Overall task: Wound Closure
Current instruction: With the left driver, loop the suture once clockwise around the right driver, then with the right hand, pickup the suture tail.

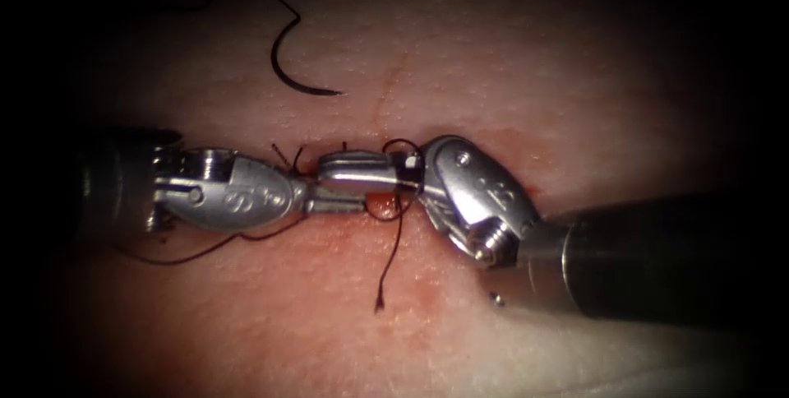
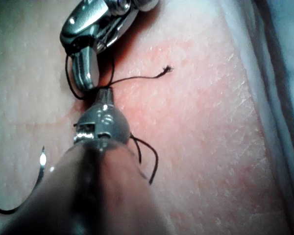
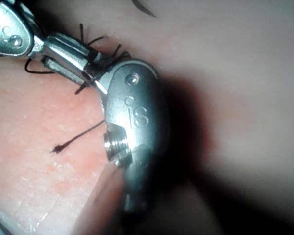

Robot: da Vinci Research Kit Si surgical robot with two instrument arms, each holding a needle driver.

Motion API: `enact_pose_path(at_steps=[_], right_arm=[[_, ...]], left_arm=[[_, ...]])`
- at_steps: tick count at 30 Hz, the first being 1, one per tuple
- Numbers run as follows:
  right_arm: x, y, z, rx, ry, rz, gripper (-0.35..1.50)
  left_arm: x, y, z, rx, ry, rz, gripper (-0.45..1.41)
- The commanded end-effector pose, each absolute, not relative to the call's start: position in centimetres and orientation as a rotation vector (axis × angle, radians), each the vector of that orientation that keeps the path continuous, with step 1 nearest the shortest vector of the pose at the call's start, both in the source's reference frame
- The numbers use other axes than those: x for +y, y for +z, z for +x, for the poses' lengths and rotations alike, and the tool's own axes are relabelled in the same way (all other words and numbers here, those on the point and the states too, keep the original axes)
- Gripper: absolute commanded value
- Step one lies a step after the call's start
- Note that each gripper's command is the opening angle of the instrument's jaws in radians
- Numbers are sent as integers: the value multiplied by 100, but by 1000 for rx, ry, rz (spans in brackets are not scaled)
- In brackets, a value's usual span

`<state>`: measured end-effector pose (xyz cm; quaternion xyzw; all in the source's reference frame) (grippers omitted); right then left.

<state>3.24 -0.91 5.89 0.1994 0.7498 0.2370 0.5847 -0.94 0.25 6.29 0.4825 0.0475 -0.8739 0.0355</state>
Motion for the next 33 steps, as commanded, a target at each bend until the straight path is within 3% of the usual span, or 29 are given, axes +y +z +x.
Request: enact_pose_path(at_steps=[1,11,25,26,29,33], right_arm=[[-88,594,328,1740,510,496,-35],[-71,568,331,1689,153,617,-35],[-93,568,349,1402,-201,702,-35],[-99,571,350,1400,-212,699,-21],[-107,575,351,1384,-246,704,-10],[-119,582,355,1369,-275,700,39]], left_arm=[[27,636,-99,146,-2681,1484,-45],[35,646,-105,190,-2608,1536,-45],[35,648,-114,206,-2578,1530,-45],[35,648,-114,209,-2577,1528,-45],[36,649,-114,210,-2575,1529,-45],[37,650,-113,215,-2577,1532,-45]])
